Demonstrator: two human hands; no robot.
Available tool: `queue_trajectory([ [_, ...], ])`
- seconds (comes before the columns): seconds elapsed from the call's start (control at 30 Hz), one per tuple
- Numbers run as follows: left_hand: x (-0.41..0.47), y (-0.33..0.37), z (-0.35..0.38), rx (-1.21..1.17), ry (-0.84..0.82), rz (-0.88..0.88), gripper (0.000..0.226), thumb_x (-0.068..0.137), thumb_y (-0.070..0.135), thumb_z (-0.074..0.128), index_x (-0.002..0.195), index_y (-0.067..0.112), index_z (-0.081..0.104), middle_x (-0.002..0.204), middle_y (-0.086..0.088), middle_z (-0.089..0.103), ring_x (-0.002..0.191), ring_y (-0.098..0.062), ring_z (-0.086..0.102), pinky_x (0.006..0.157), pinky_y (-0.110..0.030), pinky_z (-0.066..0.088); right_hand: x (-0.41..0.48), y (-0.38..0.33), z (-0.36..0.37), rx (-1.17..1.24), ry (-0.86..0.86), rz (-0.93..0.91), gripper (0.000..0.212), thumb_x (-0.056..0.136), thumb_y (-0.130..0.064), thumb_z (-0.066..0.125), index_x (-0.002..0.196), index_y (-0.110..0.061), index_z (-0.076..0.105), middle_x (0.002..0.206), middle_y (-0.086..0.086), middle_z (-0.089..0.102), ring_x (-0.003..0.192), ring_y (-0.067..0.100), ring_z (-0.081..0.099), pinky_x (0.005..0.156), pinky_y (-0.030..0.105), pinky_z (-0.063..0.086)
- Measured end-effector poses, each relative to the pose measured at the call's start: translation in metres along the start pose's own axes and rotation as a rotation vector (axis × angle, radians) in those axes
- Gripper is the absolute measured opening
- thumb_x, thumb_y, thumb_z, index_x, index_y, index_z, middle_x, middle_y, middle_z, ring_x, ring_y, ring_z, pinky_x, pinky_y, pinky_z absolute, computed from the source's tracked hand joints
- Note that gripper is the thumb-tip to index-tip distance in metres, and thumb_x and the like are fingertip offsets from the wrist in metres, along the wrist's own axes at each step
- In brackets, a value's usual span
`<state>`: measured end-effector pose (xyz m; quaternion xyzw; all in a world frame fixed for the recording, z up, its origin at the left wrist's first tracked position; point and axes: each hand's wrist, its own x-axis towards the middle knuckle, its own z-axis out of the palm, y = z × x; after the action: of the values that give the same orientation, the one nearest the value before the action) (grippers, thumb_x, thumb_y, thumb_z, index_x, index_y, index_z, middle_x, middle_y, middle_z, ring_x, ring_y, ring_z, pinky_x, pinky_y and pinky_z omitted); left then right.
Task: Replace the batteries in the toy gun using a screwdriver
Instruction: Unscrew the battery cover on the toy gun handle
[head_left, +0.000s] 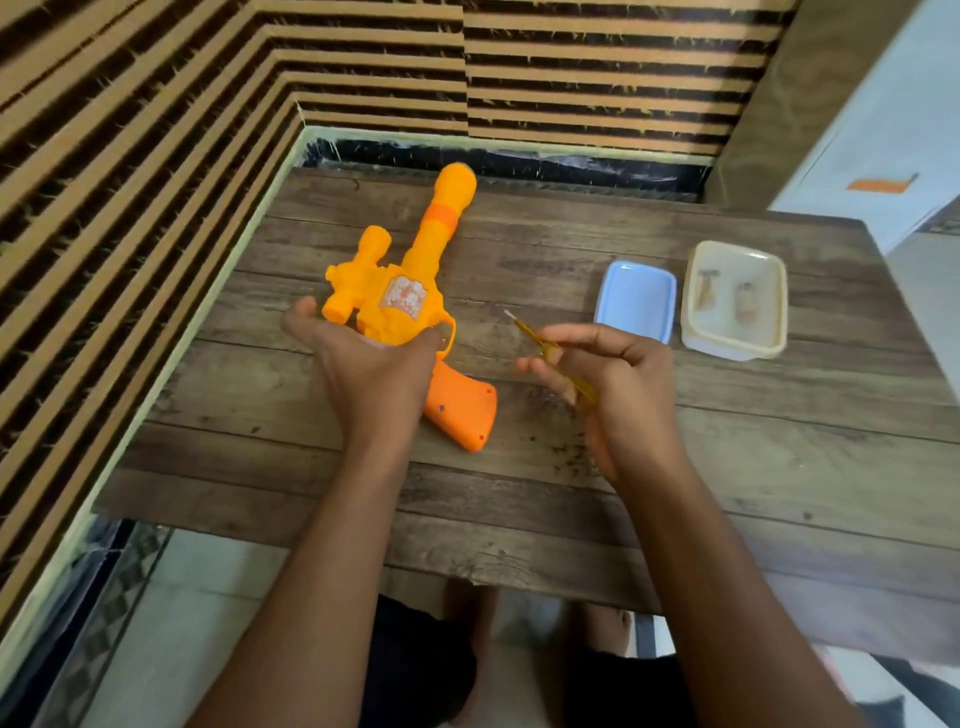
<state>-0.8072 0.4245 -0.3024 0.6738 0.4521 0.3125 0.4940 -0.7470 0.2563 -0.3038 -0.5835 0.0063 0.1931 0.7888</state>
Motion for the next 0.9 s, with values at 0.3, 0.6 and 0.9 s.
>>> queue_trajectory([
  [0.3,0.000,-0.013,0.020,-0.525,-0.169,-0.294,0.034,0.070,0.003,0.093,0.098,0.016,0.077,0.094,0.000,0.082,0.087,-0.016,0.080,0.083,-0.041,0.064,-0.007,-0.007,0.009,-0.106,-0.048,-0.169,0.013,0.095,0.013,0.061,0.104,0.009,0.069,0.094,0.026,0.075,0.082,0.030,0.080,0.072,0.028,0.064],
  [0.6,-0.008,-0.009,0.032,-0.740,-0.379,-0.486,0.047,0.095,0.004,0.070,0.141,0.009,0.059,0.122,-0.024,0.074,0.086,-0.034,0.079,0.069,-0.051,0.065,-0.013,-0.012,0.001,-0.179,-0.048,-0.281,0.008,0.088,0.010,0.073,0.090,0.009,0.065,0.091,0.014,0.078,0.058,0.027,0.075,0.041,0.025,0.049],
  [0.9,-0.003,-0.014,0.035,-0.722,-0.376,-0.546,0.044,0.093,0.001,0.073,0.136,0.009,0.065,0.117,-0.014,0.076,0.078,-0.025,0.080,0.061,-0.039,0.064,-0.007,-0.008,-0.005,-0.382,-0.039,-0.493,0.025,0.101,-0.010,0.063,0.123,-0.015,0.054,0.075,0.015,0.067,0.056,0.023,0.059,0.056,0.042,0.051],
])
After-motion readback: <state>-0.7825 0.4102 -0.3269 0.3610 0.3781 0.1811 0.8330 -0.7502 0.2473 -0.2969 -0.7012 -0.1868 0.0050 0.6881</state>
